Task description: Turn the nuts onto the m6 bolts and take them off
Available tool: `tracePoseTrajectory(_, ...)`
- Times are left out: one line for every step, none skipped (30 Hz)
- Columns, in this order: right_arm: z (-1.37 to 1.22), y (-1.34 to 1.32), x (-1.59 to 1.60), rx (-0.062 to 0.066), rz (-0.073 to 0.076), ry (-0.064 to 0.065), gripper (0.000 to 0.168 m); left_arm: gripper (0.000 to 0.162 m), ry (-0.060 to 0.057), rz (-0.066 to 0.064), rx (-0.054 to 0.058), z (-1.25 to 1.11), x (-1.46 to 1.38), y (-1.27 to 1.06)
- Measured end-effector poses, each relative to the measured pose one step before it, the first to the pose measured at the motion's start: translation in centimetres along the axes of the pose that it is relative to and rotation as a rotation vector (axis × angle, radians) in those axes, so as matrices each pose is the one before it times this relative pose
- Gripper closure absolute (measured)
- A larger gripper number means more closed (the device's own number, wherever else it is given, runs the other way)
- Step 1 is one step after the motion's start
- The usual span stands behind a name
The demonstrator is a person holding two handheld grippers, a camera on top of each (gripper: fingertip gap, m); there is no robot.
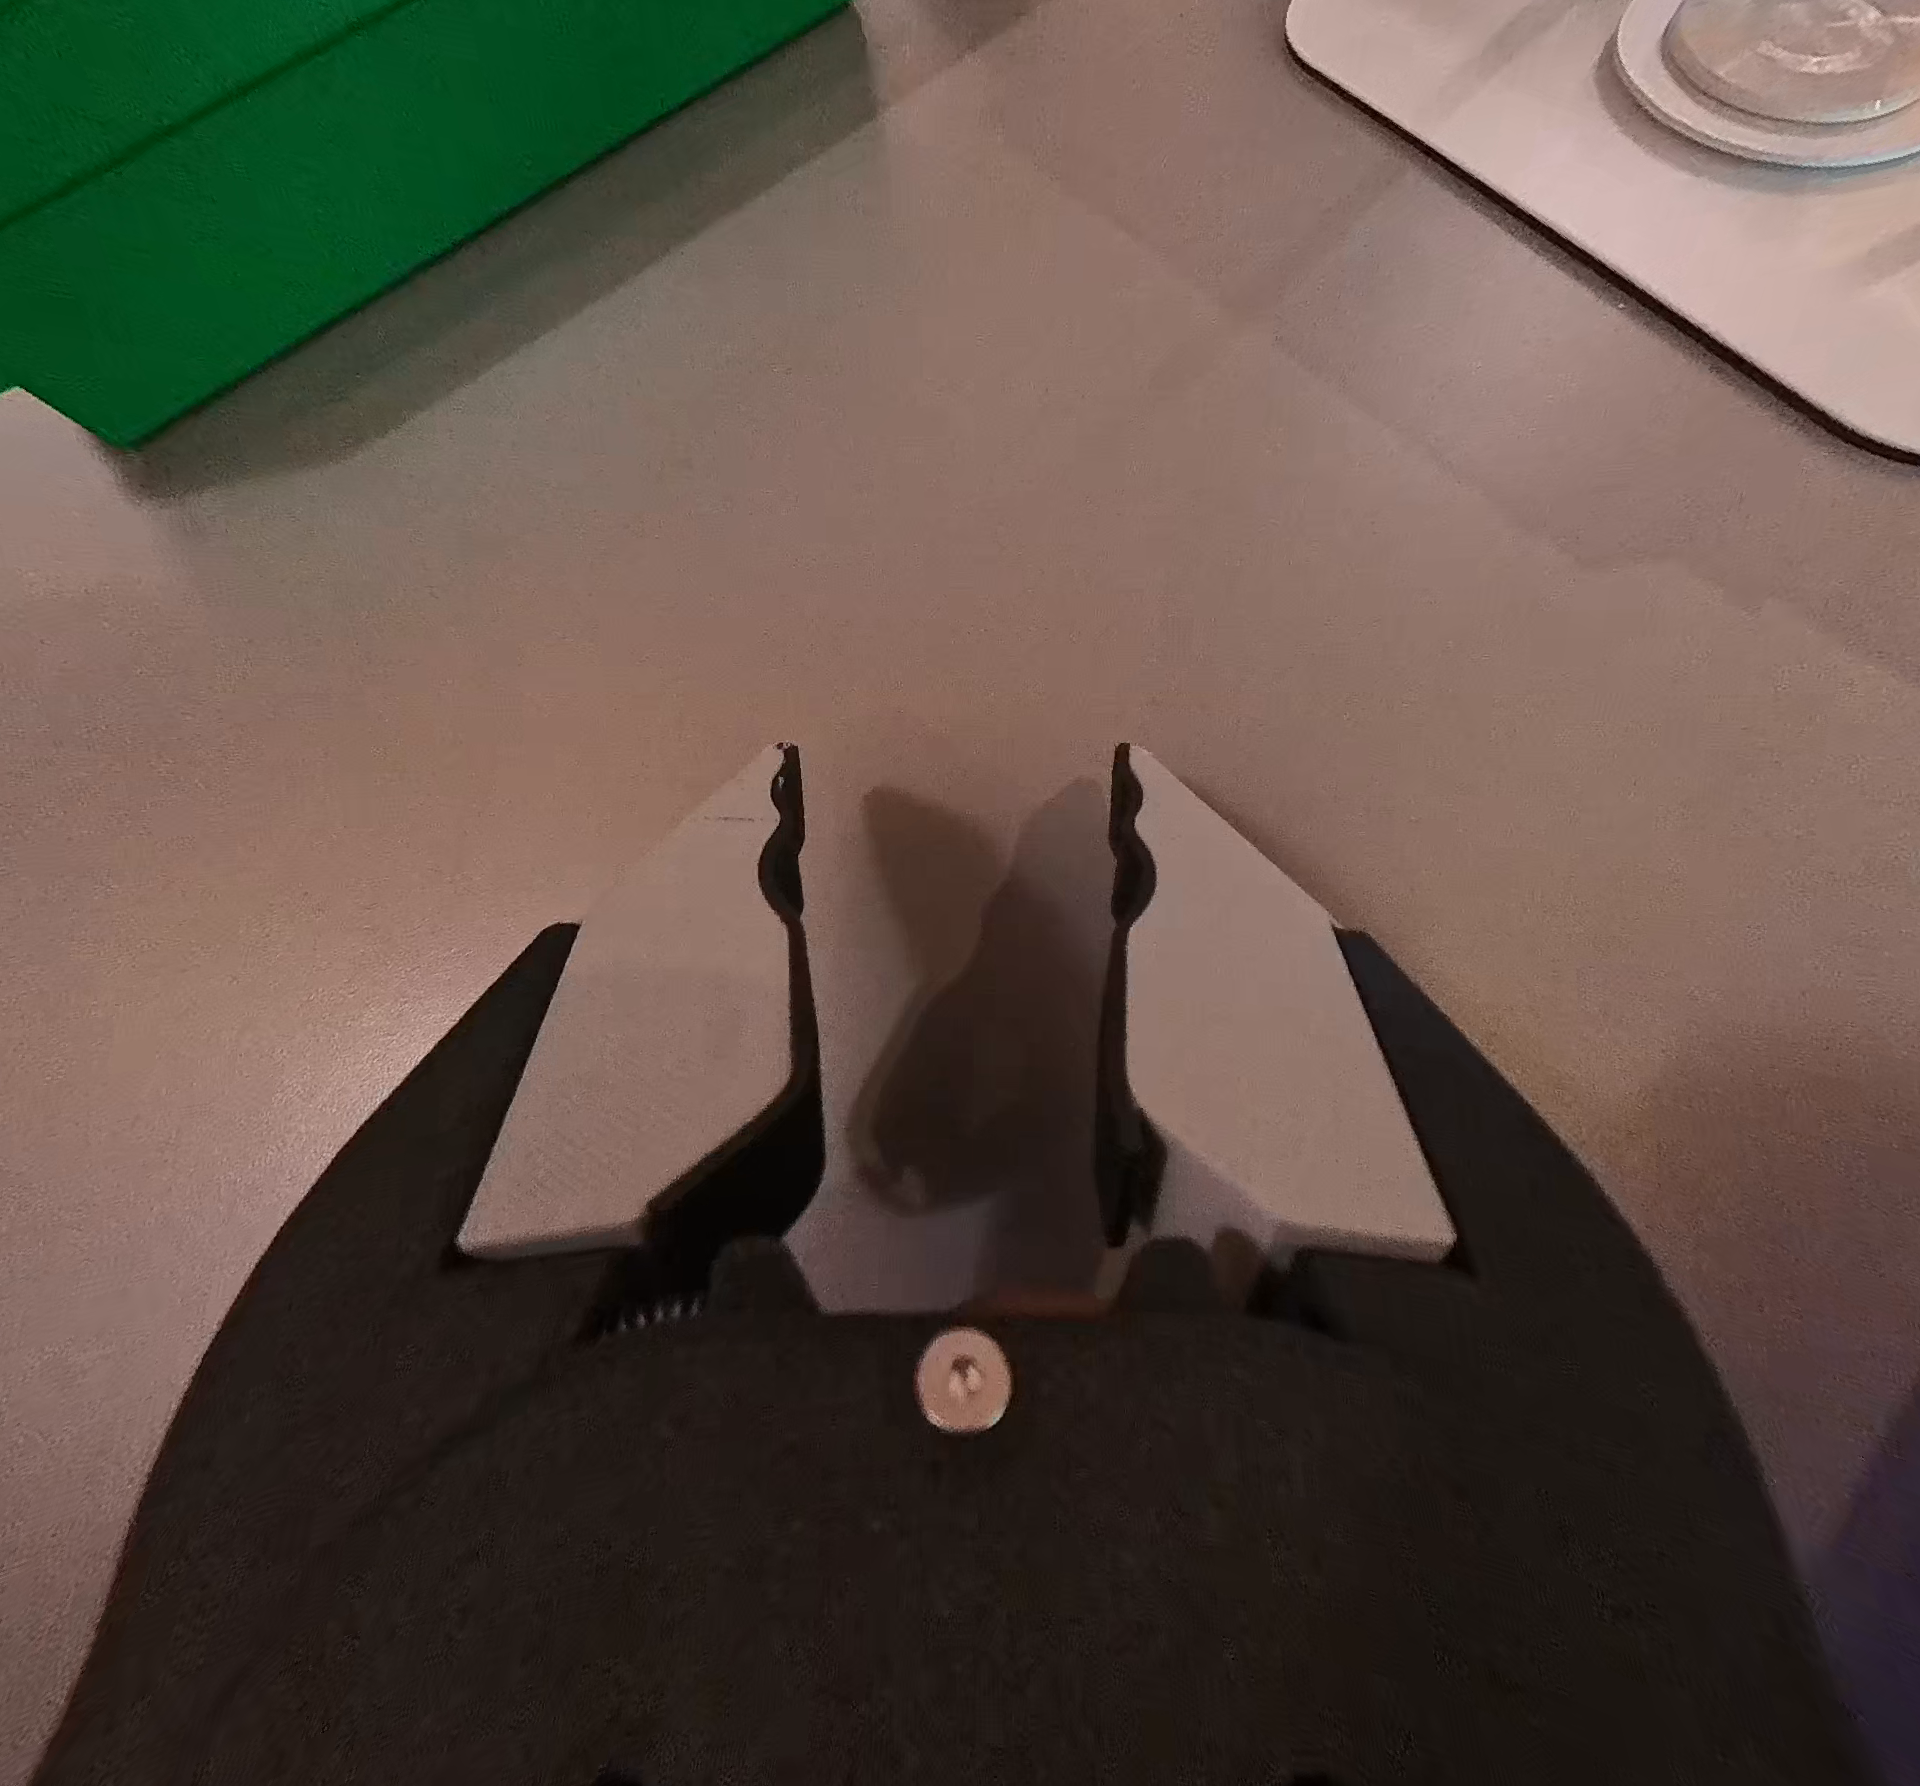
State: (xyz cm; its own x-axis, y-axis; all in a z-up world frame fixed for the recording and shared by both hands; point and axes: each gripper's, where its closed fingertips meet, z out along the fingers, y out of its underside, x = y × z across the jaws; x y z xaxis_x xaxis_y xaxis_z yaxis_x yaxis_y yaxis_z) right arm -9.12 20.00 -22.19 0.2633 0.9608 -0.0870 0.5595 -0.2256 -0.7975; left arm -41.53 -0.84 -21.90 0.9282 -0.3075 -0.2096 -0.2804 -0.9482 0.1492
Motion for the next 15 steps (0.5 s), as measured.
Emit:
tracePoseTrajectory(-0.016,-0.008,-0.023,0.0010,-0.0002,-0.0014,0.112,0.134,0.0418,0.0131,-0.0096,-0.041,0.431,0.228)
tracePoseTrajectory(0.003,-0.007,-0.024,0.0006,-0.0005,-0.0013,0.112,0.134,0.0315,0.0024,-0.0028,0.039,0.304,0.125)
tracePoseTrajectory(-0.006,-0.009,-0.026,0.0002,-0.0006,-0.0014,0.112,0.134,0.0229,-0.0049,-0.0045,0.139,0.204,0.122)
tracePoseTrajectory(0.003,0.003,-0.025,-0.0004,-0.0008,-0.0013,0.112,0.134,0.0144,-0.0057,-0.0082,0.245,0.147,0.157)
tracePoseTrajectory(0.007,0.016,-0.015,-0.0008,-0.0013,-0.0009,0.112,0.134,0.0094,-0.0019,-0.0128,0.275,0.144,0.232)
tracePoseTrajectory(0.003,0.003,-0.018,-0.0003,-0.0013,-0.0004,0.112,0.134,0.0037,0.0023,-0.0082,0.255,0.115,0.187)
tracePoseTrajectory(-0.006,-0.010,-0.014,0.0004,-0.0009,0.0000,0.112,0.134,0.0040,0.0048,0.0000,0.168,0.125,0.120)
tracePoseTrajectory(0.001,-0.003,-0.001,0.0004,-0.0007,0.0003,0.112,0.134,0.0126,0.0032,0.0036,0.076,0.212,0.082)
tracePoseTrajectory(-0.011,-0.009,0.001,0.0008,-0.0004,0.0011,0.112,0.134,0.0110,0.0003,0.0069,0.010,0.140,0.021)
tracePoseTrajectory(-0.018,-0.025,0.013,0.0014,0.0003,0.0008,0.112,0.134,0.0036,-0.0028,0.0128,-0.055,-0.007,-0.099)
tracePoseTrajectory(0.000,-0.009,0.012,0.0007,0.0012,-0.0001,0.113,0.134,0.0019,-0.0043,0.0129,-0.050,-0.040,-0.139)
tracePoseTrajectory(0.001,0.012,0.014,-0.0005,0.0023,-0.0008,0.113,0.133,0.0064,-0.0037,0.0094,0.000,0.026,-0.127)
tracePoseTrajectory(0.000,-0.005,0.020,-0.0002,0.0030,-0.0014,0.113,0.133,0.0127,-0.0009,0.0042,0.079,0.134,-0.071)
tracePoseTrajectory(-0.010,-0.006,0.009,0.0008,0.0034,-0.0016,0.113,0.133,0.0092,0.0011,-0.0005,0.165,0.108,-0.012)
tracePoseTrajectory(-0.006,-0.014,0.018,0.0014,0.0028,-0.0013,0.113,0.135,0.0002,0.0003,-0.0146,0.173,-0.014,0.158)
